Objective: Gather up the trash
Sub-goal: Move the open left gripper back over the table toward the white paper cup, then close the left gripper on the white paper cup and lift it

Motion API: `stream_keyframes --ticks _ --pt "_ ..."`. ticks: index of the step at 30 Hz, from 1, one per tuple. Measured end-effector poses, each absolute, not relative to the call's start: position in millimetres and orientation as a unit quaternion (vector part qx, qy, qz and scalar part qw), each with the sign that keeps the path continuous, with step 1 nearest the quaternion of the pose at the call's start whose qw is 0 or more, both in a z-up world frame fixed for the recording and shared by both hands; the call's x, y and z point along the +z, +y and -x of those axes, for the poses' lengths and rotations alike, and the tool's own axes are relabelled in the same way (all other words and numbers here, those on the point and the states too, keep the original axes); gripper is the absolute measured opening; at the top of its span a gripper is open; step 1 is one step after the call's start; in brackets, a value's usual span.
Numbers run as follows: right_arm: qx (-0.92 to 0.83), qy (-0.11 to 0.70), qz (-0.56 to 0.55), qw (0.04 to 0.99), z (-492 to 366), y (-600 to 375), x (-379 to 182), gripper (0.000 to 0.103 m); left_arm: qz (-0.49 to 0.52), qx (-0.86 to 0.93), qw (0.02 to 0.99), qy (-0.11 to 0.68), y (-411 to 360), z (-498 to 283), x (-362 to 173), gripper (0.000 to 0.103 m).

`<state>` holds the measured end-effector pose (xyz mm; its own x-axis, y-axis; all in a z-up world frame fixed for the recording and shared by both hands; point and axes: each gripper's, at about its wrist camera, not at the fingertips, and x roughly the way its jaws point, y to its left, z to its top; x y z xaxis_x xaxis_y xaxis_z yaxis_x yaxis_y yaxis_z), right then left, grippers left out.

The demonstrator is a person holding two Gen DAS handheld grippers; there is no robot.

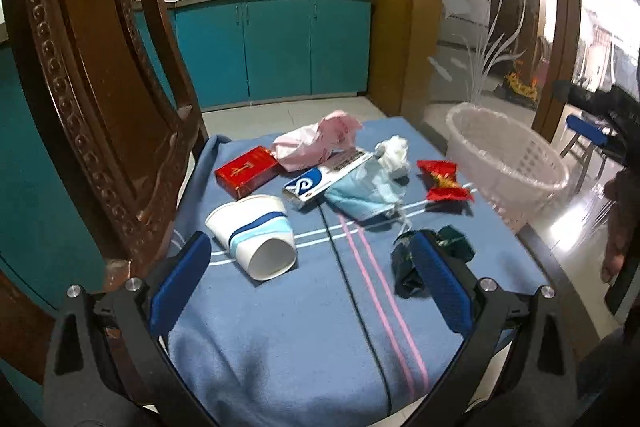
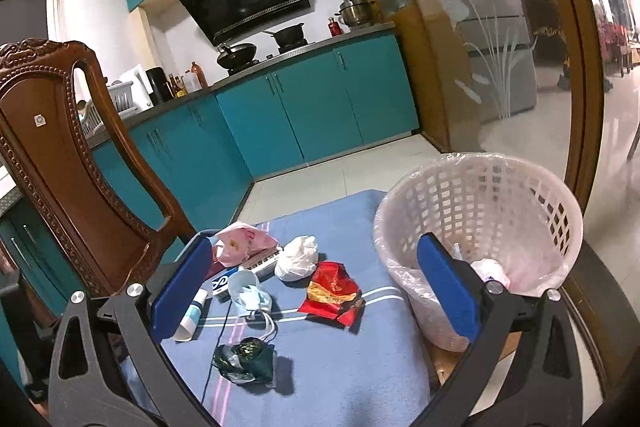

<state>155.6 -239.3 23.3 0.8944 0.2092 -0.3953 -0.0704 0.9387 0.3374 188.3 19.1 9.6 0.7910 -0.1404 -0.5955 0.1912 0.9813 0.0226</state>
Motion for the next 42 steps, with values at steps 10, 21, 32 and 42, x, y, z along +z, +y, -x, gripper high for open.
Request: stream_keyframes --ticks 10,21,32,42 --pt "0.081 0.233 -0.150 0.958 -160 -230 19 0.100 0.019 -0.034 0.925 0.378 38 -222 -25 0.100" --pt "0.083 0.240 -0.148 0.956 -162 -230 15 0.100 0.060 0.051 0.907 0.413 35 -287 -71 0.100" --pt "0.080 0.246 -0.145 0.955 -167 -230 12 0.100 0.073 0.027 0.904 0.420 37 -297 -73 0.066" --pt "0.072 0.277 -0.136 0.948 -182 -216 0 0.100 0.055 -0.006 0.962 0.269 28 -201 30 0.066"
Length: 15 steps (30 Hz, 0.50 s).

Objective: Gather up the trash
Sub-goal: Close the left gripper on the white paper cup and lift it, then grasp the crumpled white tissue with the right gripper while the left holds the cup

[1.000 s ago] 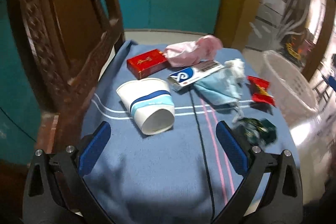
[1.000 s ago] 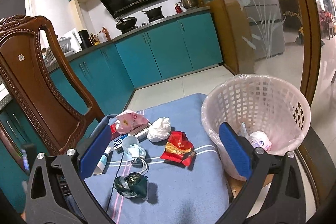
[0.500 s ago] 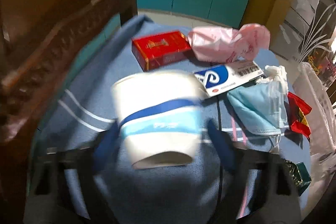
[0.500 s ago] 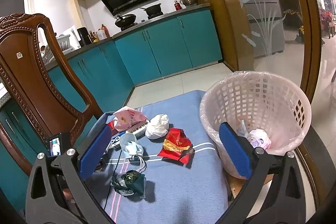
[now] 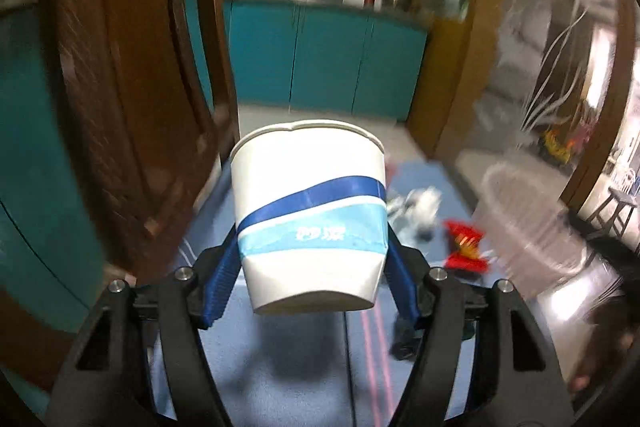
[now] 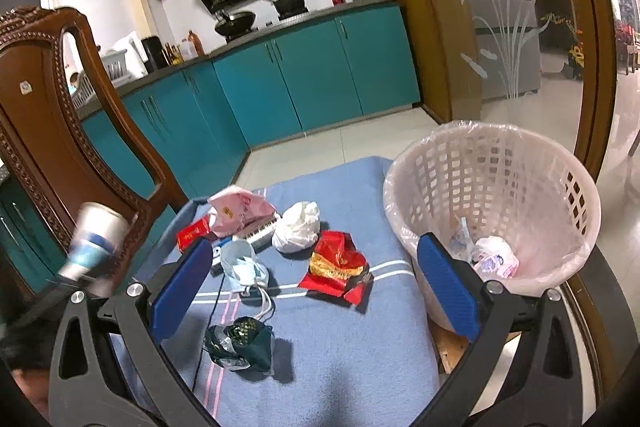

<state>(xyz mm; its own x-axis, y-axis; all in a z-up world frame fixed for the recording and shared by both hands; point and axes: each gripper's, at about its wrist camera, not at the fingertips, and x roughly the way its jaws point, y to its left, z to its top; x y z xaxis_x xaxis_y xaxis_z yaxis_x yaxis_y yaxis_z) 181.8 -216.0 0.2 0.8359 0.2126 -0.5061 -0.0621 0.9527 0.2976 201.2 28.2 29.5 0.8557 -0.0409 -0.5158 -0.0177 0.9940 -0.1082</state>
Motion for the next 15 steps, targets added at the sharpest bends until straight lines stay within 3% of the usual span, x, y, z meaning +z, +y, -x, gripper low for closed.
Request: stream_keyframes --ticks 7,13,14,15 --pt "0.056 0.354 -0.101 0.928 -251 -183 -17 0.099 0.019 0.009 0.985 0.171 27 -171 54 0.066" --pt "0.051 0.453 -0.067 0.888 -349 -142 -51 0.070 0.042 0.012 0.986 0.161 46 -170 62 0.066" --pt "0.049 0.472 -0.064 0.878 -362 -137 -60 0.063 0.045 0.013 0.986 0.163 50 -174 61 0.066" --pt "0.049 0.491 -0.062 0.868 -370 -134 -69 0.047 0.047 0.013 0.985 0.163 53 -175 62 0.066"
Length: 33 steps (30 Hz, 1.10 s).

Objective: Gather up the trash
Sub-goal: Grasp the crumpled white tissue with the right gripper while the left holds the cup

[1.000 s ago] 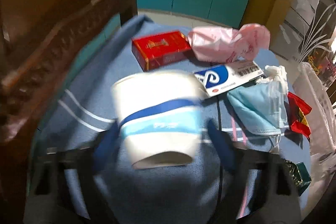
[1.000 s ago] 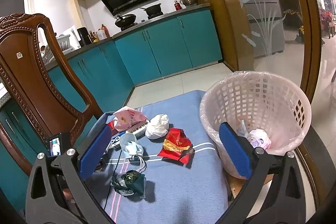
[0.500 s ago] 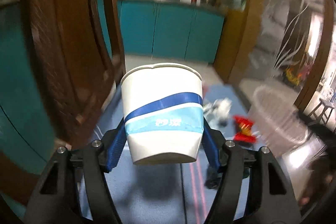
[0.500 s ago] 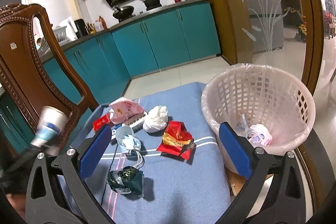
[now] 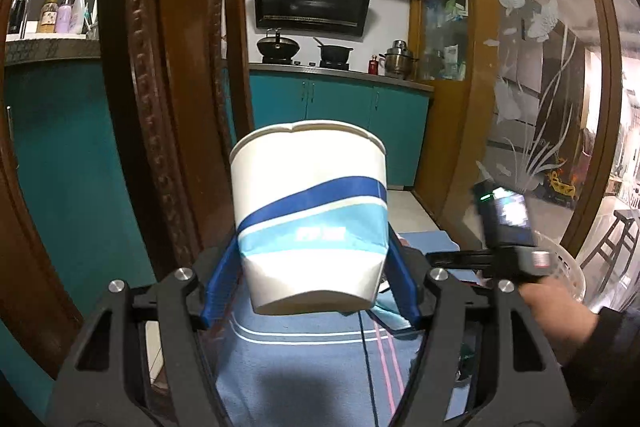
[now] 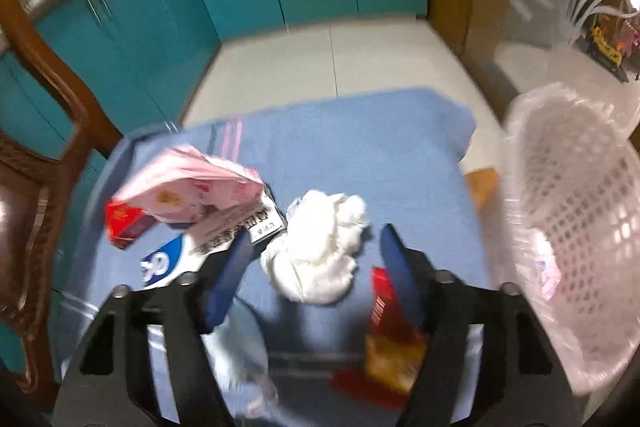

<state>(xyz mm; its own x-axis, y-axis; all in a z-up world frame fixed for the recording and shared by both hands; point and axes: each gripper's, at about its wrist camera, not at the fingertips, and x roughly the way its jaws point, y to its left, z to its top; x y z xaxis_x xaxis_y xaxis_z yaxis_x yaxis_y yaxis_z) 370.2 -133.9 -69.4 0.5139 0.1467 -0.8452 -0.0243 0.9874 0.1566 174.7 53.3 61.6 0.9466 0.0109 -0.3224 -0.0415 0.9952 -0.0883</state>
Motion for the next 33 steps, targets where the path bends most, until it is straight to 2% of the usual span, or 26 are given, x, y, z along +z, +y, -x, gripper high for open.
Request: stream_keyframes --ticks 1,3,8,13,17,21,33 --pt "0.052 0.513 -0.063 0.854 -377 -131 -79 0.035 0.048 0.013 0.986 0.162 57 -173 62 0.067" --pt "0.050 0.511 -0.058 0.856 -374 -130 -77 0.017 0.045 0.013 0.986 0.161 59 -171 61 0.067" --pt "0.098 0.418 -0.083 0.899 -313 -147 -13 0.017 0.053 0.002 0.984 0.168 61 -170 59 0.067" --pt "0.131 0.314 -0.086 0.936 -207 -174 47 0.017 0.052 -0.019 0.982 0.181 56 -170 59 0.067" --pt "0.148 0.291 -0.108 0.939 -158 -183 35 0.018 0.043 -0.036 0.979 0.197 42 -167 52 0.067" --pt "0.152 0.329 -0.098 0.927 -151 -173 -2 0.018 0.026 -0.038 0.977 0.208 27 -169 43 0.067" --pt "0.129 0.290 -0.083 0.945 -147 -190 3 0.018 0.004 -0.041 0.971 0.236 -2 -183 26 0.068"
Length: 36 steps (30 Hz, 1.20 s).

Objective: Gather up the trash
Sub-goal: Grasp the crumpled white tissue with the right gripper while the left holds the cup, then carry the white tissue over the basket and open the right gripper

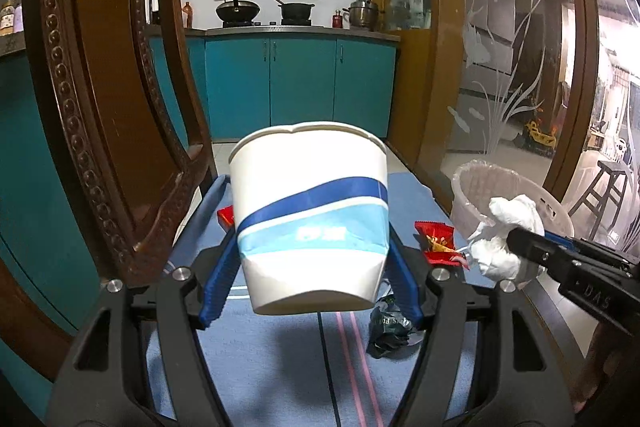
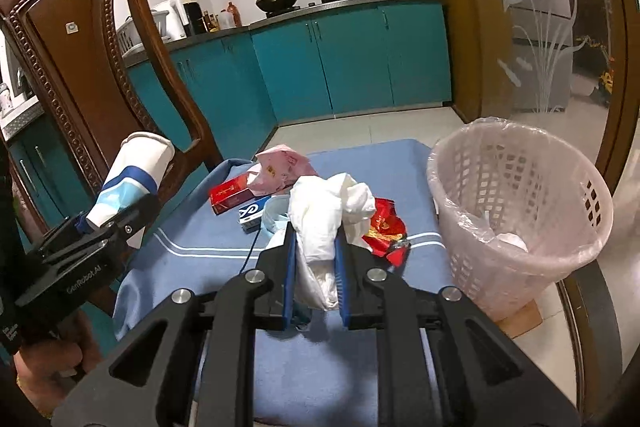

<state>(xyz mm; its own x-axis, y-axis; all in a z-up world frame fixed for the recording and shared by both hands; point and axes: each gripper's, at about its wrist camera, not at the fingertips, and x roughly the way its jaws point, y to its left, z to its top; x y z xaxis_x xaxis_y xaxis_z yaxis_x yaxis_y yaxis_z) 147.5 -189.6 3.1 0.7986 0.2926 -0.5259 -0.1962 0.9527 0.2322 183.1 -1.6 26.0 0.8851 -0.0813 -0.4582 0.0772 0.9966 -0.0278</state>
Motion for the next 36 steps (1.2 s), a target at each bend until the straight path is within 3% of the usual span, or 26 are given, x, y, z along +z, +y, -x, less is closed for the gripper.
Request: stream_keyframes --ticks 36 --pt "0.138 0.307 -0.064 0.939 -151 -173 -6 0.018 0.008 -0.033 0.970 0.239 9 -180 29 0.068"
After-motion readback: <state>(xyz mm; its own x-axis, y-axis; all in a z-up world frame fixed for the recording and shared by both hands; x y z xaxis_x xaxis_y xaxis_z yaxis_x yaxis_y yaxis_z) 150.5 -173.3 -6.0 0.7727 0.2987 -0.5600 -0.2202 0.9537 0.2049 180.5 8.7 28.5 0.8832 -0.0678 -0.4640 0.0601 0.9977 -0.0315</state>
